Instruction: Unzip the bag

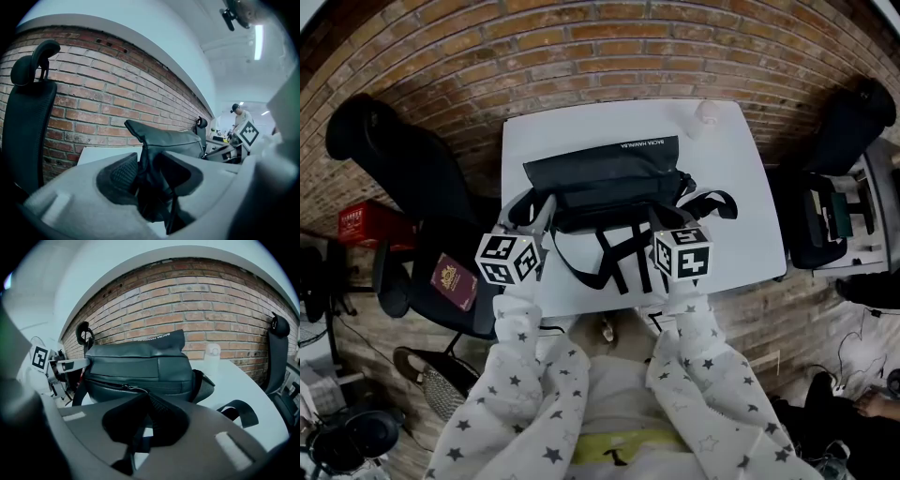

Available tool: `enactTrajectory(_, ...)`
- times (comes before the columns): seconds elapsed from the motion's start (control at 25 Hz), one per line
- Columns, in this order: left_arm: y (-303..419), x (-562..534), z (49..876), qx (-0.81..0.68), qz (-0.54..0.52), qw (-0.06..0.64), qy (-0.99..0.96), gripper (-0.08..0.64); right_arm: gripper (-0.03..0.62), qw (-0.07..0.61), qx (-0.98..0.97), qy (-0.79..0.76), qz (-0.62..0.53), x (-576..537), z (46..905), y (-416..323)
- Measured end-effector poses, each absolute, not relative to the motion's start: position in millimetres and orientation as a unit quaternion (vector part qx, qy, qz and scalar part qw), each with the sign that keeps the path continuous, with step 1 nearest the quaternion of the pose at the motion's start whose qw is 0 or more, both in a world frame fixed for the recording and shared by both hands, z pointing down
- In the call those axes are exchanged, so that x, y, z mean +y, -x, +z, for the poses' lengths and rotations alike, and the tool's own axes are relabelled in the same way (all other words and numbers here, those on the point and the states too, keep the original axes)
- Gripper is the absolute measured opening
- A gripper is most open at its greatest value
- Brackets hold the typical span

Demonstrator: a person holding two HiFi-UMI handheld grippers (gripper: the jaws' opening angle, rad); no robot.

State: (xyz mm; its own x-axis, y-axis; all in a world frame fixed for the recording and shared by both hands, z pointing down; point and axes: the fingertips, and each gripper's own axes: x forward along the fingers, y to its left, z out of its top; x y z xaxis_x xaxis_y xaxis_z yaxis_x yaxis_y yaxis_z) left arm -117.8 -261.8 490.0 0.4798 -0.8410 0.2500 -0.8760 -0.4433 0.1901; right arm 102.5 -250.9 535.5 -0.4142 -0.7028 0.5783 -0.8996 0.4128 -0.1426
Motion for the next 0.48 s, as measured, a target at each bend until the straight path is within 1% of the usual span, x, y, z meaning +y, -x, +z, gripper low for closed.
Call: enactTrajectory(0.48, 118, -261, 491, -0.515, 0.055, 0.145, -0.843, 0.156, 0.017, 0.202, -0.781, -0.542, 0.238, -255, 535, -148)
